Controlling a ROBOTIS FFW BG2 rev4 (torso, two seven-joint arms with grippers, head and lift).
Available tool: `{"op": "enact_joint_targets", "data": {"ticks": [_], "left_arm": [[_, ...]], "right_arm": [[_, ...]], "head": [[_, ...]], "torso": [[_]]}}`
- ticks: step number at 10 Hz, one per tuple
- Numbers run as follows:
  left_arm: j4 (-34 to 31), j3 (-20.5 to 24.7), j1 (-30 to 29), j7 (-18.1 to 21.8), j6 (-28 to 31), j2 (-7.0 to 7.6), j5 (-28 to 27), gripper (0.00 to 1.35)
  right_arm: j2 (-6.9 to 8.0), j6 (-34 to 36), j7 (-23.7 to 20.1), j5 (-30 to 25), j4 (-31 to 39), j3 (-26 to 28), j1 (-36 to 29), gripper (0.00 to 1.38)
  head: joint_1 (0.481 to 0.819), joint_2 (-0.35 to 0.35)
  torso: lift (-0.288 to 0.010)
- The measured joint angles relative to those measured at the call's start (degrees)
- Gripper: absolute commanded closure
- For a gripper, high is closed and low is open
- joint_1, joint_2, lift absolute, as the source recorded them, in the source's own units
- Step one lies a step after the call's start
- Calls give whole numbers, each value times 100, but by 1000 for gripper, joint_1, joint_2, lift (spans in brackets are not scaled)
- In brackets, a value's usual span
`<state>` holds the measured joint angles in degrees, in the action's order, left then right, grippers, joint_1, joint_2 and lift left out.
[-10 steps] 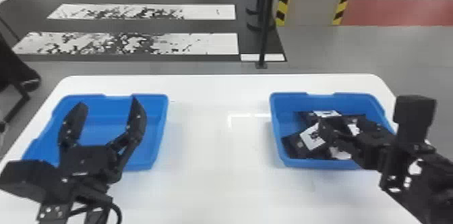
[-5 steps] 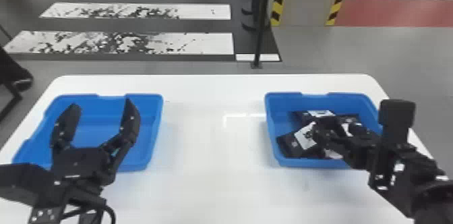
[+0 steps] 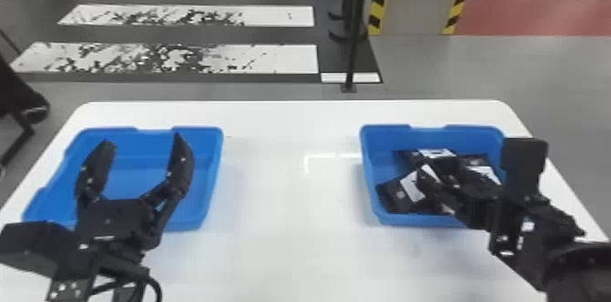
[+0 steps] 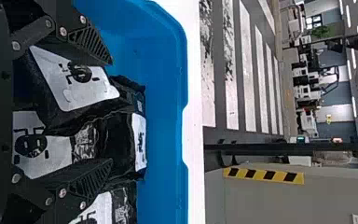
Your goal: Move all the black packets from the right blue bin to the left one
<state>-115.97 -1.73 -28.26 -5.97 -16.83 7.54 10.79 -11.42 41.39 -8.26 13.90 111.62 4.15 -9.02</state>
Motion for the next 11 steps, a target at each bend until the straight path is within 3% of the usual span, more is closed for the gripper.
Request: {"op": "enact_joint_targets", "data": {"ticks": [1,2,4,7,11], "left_arm": [[13,0,5,0,-23,1,8,133],[24,-3,12,0,-31,1,15,133],[42,-25,14,3,-39,1,17,133],[58,-34,14,0,-83,1,39,133],[79,-220,44,2,-13,43,607,136]], "right_arm": [[0,74,-24,68,-107,-11,50,967],[0,191,-133,133,-242,-13,134,1098],[16,302,-157,498,-423,-14,187,1179],[29,-97,-156,1119,-401,-15,37,1179],[26,-663,-133,1492,279,149,-252,1179]], "head": [[695,-4],[695,2],[695,15],[695,37],[695,30]], "torso": [[-168],[-168],[-168],[-168],[-168]]}}
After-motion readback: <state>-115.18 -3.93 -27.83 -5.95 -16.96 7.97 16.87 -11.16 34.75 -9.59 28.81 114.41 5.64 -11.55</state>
